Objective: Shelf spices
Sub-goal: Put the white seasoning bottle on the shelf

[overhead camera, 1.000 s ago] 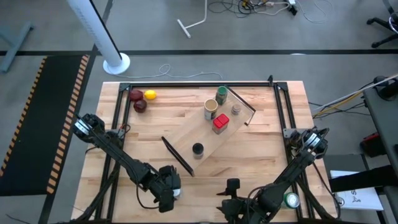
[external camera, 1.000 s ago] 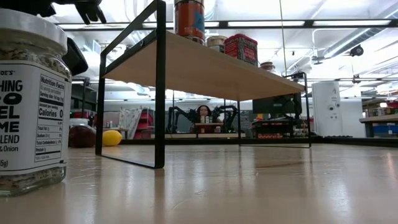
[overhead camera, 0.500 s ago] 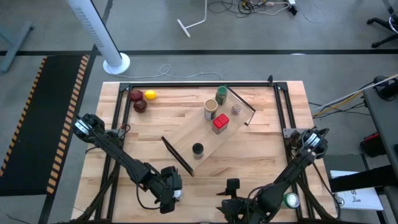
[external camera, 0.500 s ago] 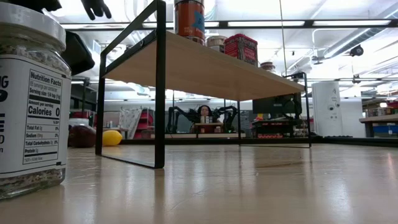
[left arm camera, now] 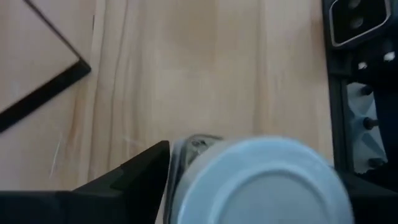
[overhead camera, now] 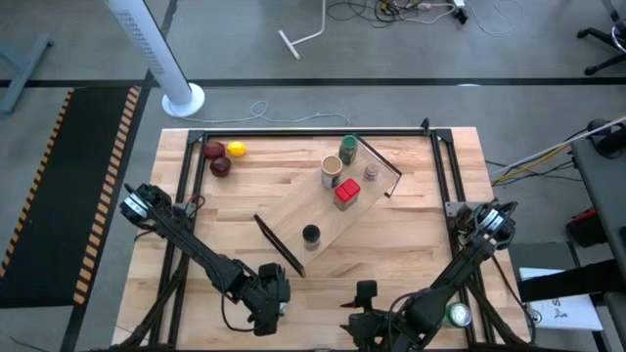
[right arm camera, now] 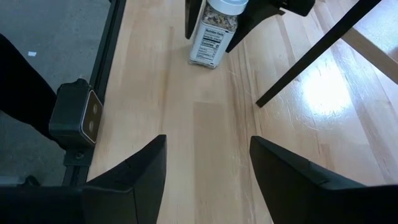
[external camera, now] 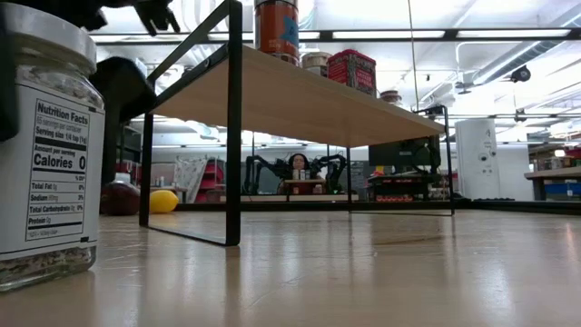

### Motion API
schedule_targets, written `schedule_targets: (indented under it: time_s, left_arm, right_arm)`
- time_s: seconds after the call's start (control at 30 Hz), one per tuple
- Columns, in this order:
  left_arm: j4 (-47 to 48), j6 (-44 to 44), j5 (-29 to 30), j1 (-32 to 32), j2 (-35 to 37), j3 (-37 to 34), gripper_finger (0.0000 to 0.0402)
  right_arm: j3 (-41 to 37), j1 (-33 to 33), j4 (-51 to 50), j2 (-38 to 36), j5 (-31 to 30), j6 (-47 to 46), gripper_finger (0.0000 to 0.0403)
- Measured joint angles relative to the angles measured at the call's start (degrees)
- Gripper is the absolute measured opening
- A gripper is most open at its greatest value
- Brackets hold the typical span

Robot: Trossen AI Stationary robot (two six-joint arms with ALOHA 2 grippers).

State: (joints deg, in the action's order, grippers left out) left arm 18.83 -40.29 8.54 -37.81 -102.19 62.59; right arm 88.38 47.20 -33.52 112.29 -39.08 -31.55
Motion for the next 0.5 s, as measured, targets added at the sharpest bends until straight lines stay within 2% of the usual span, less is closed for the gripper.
schedule_targets:
  time_s: [0.13, 0.33, 0.5]
  left_arm:
    - [0.0, 0.8, 0.3, 0.2, 0.0, 1.1, 0.024]
    - [0.6, 1.0, 1.2, 0.4, 0.0, 1.6, 0.0189]
    - [1.3, 1.0, 1.2, 0.3, 0.0, 1.6, 0.0187]
  right_arm:
    - [0.0, 0.0, 0.0, 0.0, 0.0, 0.0, 0.0208]
    - [0.0, 0.0, 0.0, 0.0, 0.0, 0.0, 0.0218]
    - [0.0, 0.0, 0.0, 0.0, 0.0, 0.0, 0.0222]
